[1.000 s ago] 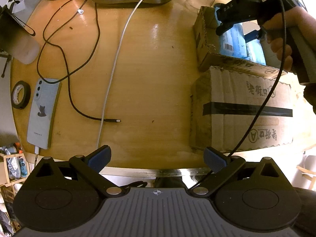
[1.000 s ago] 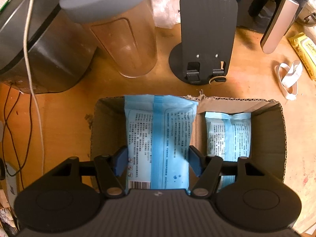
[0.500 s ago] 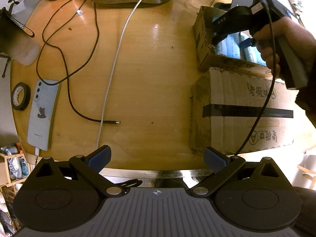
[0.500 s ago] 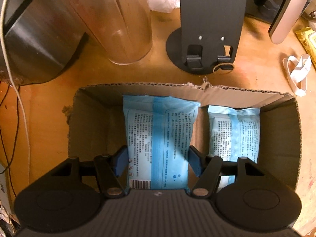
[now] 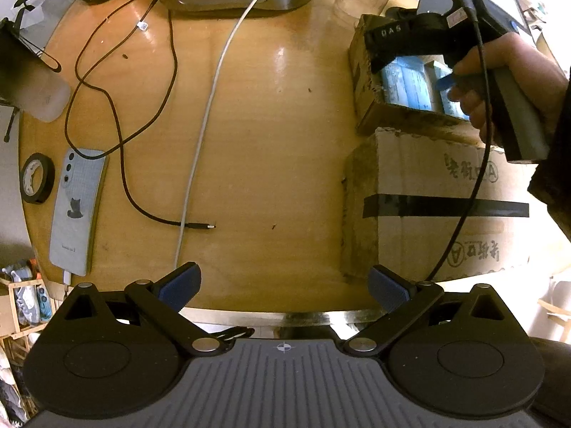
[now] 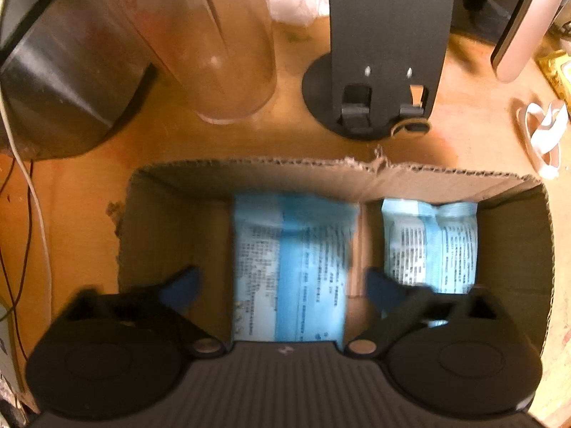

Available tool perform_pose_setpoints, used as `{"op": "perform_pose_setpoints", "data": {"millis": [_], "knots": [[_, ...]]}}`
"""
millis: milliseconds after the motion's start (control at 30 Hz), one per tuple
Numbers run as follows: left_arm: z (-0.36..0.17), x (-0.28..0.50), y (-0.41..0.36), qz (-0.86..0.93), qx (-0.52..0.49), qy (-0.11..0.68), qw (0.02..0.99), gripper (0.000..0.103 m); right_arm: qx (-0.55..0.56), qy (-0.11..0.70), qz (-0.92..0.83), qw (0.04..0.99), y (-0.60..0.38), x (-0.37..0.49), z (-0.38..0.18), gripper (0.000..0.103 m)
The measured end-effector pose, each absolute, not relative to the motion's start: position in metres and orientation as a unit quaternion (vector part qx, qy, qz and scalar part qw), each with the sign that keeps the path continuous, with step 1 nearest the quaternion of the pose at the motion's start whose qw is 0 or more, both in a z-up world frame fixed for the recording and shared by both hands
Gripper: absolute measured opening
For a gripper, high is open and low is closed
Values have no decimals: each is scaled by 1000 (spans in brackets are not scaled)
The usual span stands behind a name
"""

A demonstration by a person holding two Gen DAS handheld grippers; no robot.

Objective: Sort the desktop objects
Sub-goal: 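Lower the blue packet beside the other packet and open the right tool, then lift the open right tool up out of the box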

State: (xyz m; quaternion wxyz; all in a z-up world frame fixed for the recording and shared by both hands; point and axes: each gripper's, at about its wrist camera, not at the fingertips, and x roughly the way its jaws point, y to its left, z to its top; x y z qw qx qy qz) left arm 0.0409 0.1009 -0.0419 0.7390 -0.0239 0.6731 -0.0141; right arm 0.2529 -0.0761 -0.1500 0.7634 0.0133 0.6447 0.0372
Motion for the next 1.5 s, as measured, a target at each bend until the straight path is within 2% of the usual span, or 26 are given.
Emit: {"op": "perform_pose_setpoints", "data": {"millis": [533,1500], "knots": [[-40,38,97,-16,-22,671,741,103,7,643,43,765,-73,256,-144,103],[-39,37,79,-24,-18,667,745,103,23,639,48,767,-89,229,-83,103]]}}
